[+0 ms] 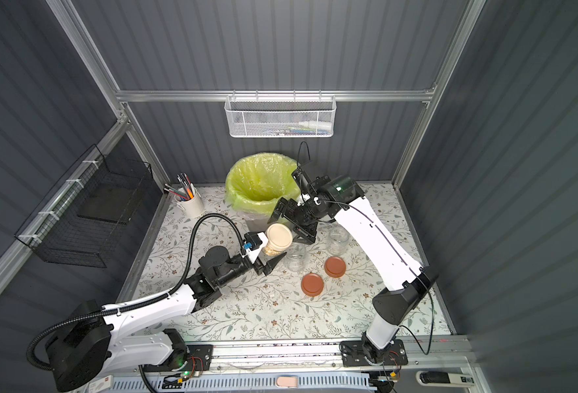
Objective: Empty expired oatmeal from jars
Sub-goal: Unscrew the lid from the jar.
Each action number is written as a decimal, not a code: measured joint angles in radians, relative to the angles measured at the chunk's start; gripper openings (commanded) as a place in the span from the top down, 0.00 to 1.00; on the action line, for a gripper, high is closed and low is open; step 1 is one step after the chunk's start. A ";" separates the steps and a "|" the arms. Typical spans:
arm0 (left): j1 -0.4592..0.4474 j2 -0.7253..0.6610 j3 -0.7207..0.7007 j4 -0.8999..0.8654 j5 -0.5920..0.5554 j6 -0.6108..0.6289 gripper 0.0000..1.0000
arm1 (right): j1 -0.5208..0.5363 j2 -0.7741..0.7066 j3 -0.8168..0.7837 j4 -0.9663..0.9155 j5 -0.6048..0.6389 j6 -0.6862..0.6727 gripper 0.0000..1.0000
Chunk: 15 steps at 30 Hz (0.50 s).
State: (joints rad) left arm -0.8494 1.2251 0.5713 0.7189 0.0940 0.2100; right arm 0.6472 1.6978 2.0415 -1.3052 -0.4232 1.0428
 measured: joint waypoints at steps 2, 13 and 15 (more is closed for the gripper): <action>0.000 0.000 0.000 0.000 0.000 0.000 0.81 | 0.004 0.019 0.021 -0.009 0.000 -0.011 0.03; 0.000 0.000 0.000 0.000 0.000 0.000 0.82 | 0.013 0.057 0.069 -0.046 -0.011 -0.059 0.05; 0.000 0.000 0.000 0.000 0.000 0.000 0.81 | 0.018 0.058 0.070 -0.054 -0.015 -0.066 0.05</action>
State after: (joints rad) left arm -0.8494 1.2247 0.5713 0.7189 0.0937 0.2100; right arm 0.6651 1.7561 2.1117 -1.3590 -0.4381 0.9764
